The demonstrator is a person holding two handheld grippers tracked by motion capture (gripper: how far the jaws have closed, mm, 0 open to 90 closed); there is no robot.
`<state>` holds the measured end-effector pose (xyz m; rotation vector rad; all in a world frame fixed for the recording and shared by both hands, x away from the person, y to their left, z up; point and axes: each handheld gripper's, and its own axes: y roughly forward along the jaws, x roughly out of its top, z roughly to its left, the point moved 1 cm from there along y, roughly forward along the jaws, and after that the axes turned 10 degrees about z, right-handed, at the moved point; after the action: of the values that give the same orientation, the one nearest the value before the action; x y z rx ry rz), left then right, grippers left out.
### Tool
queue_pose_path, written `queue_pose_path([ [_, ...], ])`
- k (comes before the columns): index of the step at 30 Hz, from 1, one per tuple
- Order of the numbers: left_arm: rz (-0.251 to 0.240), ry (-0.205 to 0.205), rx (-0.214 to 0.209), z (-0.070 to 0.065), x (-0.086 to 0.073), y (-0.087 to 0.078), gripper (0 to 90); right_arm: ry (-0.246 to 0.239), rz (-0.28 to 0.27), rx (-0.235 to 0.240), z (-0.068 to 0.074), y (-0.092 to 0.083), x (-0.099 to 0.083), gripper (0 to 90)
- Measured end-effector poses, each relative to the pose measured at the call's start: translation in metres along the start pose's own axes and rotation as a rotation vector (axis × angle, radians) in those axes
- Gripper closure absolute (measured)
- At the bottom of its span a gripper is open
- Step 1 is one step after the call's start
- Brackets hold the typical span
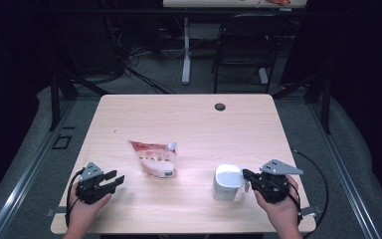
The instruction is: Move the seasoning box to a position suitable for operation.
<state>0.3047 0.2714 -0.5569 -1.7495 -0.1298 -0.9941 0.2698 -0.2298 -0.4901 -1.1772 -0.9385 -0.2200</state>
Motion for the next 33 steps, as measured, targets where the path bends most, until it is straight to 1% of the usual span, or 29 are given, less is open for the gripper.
queue_pose_path([
  [14,0.000,0.004,0.000,0.000,0.000,0.000,58.6,0.023,-0.009,0.015,-0.003,0.000,-0.002,90.0],
  [19,0.000,0.004,0.002,0.000,0.000,0.000,58.6,0.040,-0.014,0.026,-0.004,0.000,-0.003,90.0],
  [22,0.001,0.005,0.001,0.000,0.000,0.000,58.6,0.066,-0.026,0.041,-0.005,0.001,-0.004,90.0],
  [24,0.000,0.004,0.000,0.000,0.000,0.001,58.5,0.087,-0.029,0.059,-0.008,0.001,-0.005,90.0],
  [25,0.000,0.004,0.000,0.000,0.000,0.001,58.5,0.103,-0.034,0.077,-0.010,0.001,-0.006,90.0],
  [27,0.000,0.004,0.001,0.000,0.000,0.001,58.6,0.121,-0.039,0.091,-0.011,0.001,-0.006,90.0],
  [29,0.000,0.004,0.001,0.000,0.000,0.001,58.6,0.131,-0.041,0.095,-0.013,0.001,-0.007,90.0],
  [33,0.000,0.004,0.001,0.000,0.000,0.001,58.5,0.134,-0.044,0.091,-0.012,0.001,-0.007,90.0],
])
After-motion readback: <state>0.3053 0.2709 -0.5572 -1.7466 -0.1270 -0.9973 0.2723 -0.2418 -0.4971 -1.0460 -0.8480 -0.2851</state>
